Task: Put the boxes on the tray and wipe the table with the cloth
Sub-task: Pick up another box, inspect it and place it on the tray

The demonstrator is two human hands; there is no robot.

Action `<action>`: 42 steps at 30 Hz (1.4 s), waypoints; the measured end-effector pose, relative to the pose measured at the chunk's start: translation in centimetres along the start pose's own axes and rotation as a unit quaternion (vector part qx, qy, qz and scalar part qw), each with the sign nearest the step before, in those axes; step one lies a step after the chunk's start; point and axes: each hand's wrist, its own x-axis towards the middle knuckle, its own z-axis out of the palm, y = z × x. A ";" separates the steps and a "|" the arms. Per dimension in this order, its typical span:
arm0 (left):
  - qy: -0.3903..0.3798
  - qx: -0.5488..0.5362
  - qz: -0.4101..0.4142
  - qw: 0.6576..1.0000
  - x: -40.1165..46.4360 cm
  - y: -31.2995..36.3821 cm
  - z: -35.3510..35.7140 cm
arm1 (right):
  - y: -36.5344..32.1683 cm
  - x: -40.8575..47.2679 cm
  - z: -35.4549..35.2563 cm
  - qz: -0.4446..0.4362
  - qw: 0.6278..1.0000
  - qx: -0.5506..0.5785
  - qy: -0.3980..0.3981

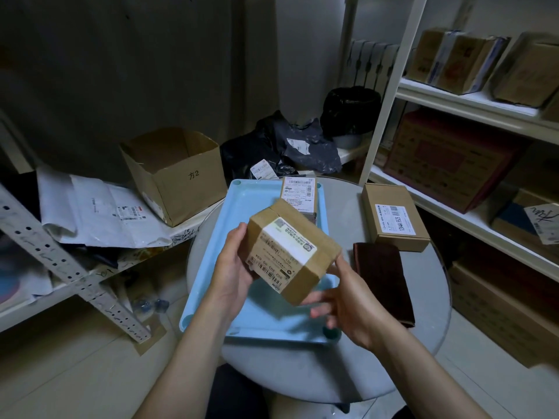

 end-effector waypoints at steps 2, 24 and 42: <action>0.018 0.019 -0.003 1.000 0.3 0.2 -0.3 | 0.2 0.0 0.0 -0.045 0.994 -0.075 0.061; 0.100 0.287 -0.034 0.952 6.0 -2.9 2.1 | 2.0 4.4 -0.8 -0.198 0.825 -0.492 0.194; -0.097 0.528 0.172 0.826 5.3 -6.1 16.9 | -1.5 5.6 -10.2 -0.237 0.803 -0.473 0.274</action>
